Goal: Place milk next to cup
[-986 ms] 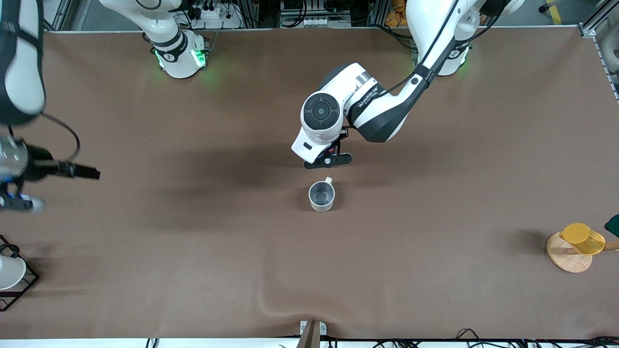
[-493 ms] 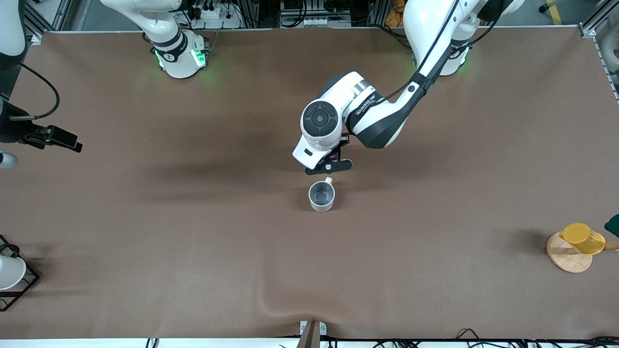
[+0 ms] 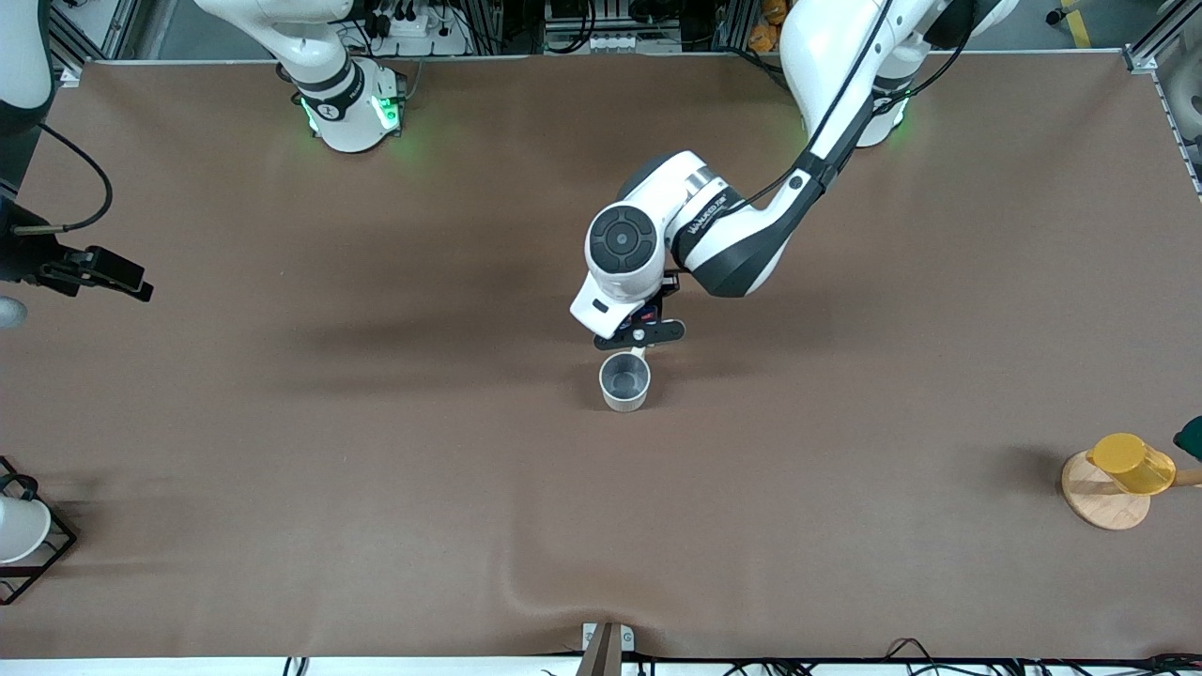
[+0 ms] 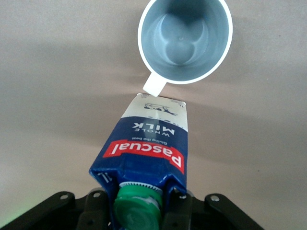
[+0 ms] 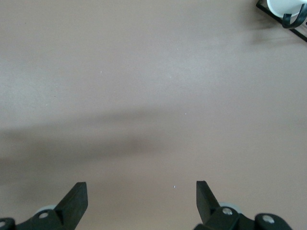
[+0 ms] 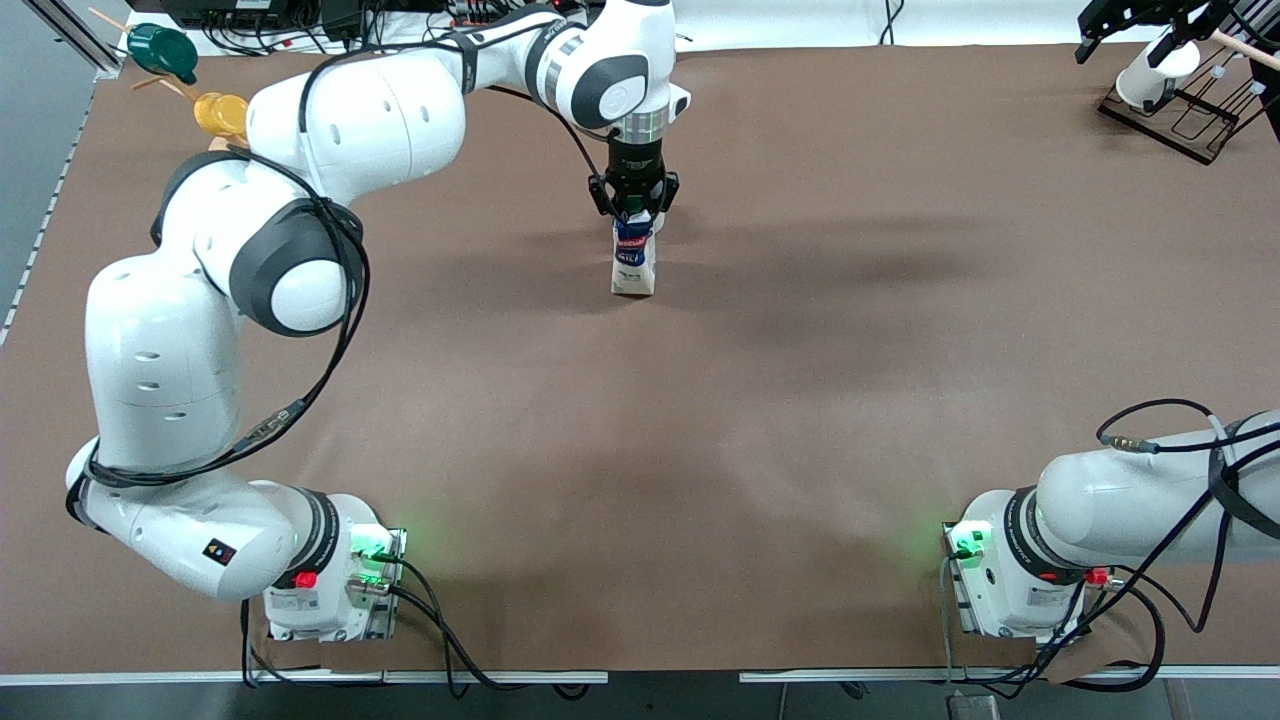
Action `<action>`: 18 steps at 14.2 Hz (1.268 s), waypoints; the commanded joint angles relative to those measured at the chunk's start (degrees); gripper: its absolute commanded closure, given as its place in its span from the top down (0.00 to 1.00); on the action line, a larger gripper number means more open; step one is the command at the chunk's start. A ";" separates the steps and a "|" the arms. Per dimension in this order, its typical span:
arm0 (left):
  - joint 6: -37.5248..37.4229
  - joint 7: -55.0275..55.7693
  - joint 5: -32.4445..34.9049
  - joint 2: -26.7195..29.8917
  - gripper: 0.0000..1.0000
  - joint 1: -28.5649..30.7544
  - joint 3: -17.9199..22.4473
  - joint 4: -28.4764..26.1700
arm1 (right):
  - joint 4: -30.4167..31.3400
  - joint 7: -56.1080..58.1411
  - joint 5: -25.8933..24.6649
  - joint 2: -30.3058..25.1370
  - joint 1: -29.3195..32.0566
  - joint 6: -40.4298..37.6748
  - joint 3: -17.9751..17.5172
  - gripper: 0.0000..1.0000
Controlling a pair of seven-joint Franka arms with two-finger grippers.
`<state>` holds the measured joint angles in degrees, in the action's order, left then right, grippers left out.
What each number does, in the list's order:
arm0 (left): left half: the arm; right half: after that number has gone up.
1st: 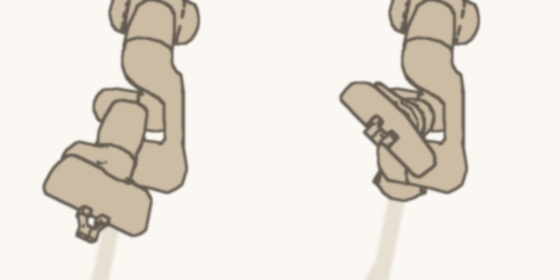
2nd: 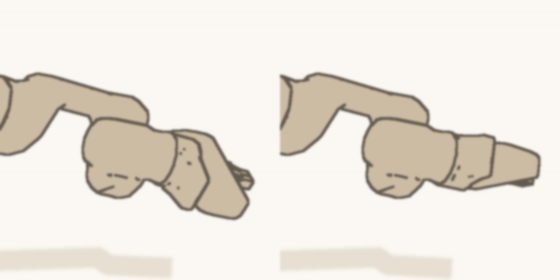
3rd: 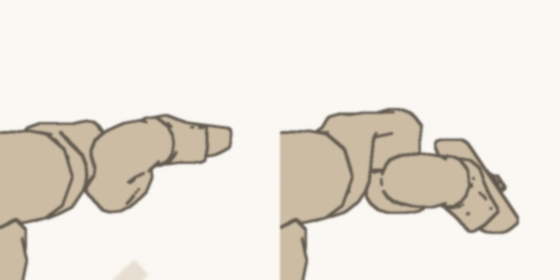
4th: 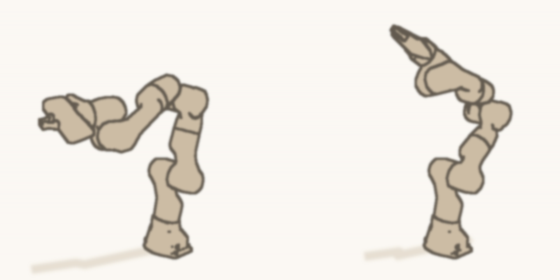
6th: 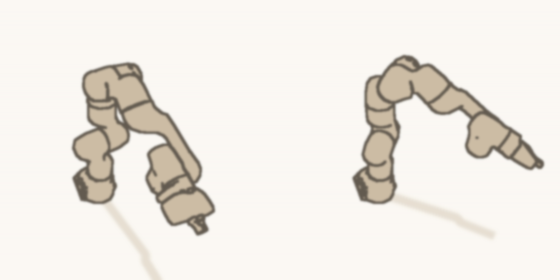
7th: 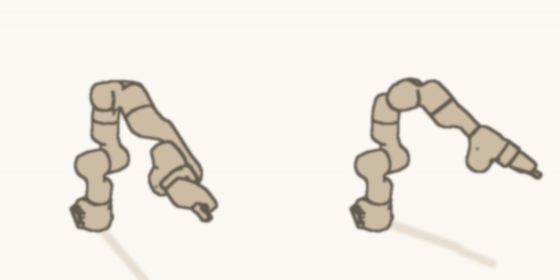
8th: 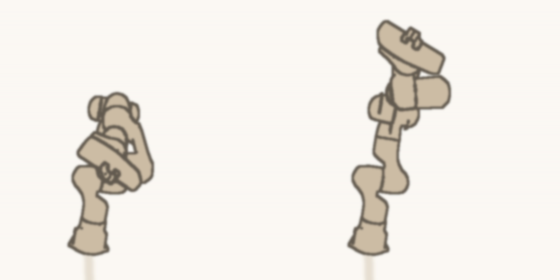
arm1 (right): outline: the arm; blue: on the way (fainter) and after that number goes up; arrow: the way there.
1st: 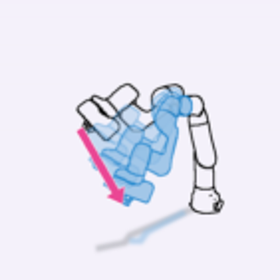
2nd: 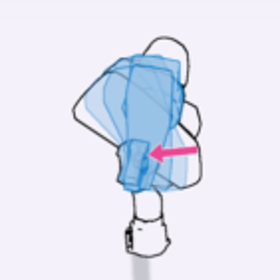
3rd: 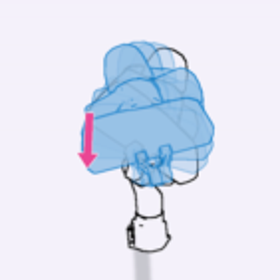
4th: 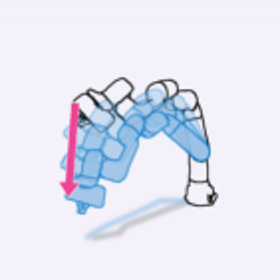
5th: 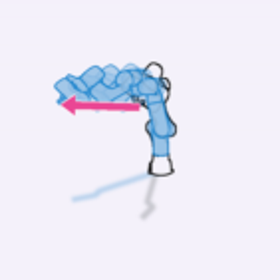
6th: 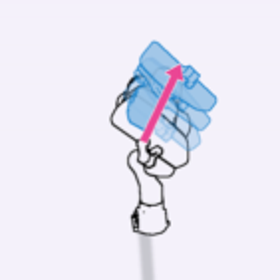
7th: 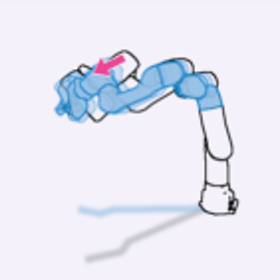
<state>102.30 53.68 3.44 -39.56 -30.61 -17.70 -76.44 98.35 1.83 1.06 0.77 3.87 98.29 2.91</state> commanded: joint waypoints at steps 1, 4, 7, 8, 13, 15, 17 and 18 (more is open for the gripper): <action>0.53 -0.24 1.48 -0.70 1.00 -0.94 0.12 1.29 | 1.84 0.63 -0.97 -2.97 0.79 0.58 -0.80 1.00; 0.45 -0.06 1.48 0.70 1.00 -0.94 0.12 1.29 | 2.20 0.63 -0.97 -3.32 0.62 0.58 -0.80 1.00; -0.25 -0.15 1.66 5.17 1.00 -0.59 0.12 1.29 | 1.32 0.63 -0.97 -3.41 0.00 0.58 -1.50 1.00; -1.47 -0.15 1.66 7.28 1.00 -0.24 0.12 1.29 | 0.53 0.63 -1.06 -3.32 0.00 0.58 -1.59 1.00; -5.52 -4.34 1.83 17.13 1.00 10.62 2.06 1.03 | -0.09 0.63 -0.97 -3.06 -0.09 0.67 -1.59 1.00; -7.45 -11.63 1.75 19.68 1.00 18.19 1.88 0.94 | -0.18 0.63 -0.88 -3.15 0.00 0.67 -1.59 1.00; -11.48 -19.10 1.57 21.96 1.00 23.91 1.62 0.85 | -1.92 0.63 -0.88 -3.06 0.00 0.76 -1.59 1.00; -13.33 -23.31 0.96 22.85 1.00 26.54 1.45 0.68 | -2.37 0.63 -0.88 -3.14 -0.09 0.58 -1.68 1.00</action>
<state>91.72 35.42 4.79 -19.62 -7.38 -15.20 -73.62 97.06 1.97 1.02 -1.31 3.73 99.26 1.49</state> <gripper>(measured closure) 0.000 0.000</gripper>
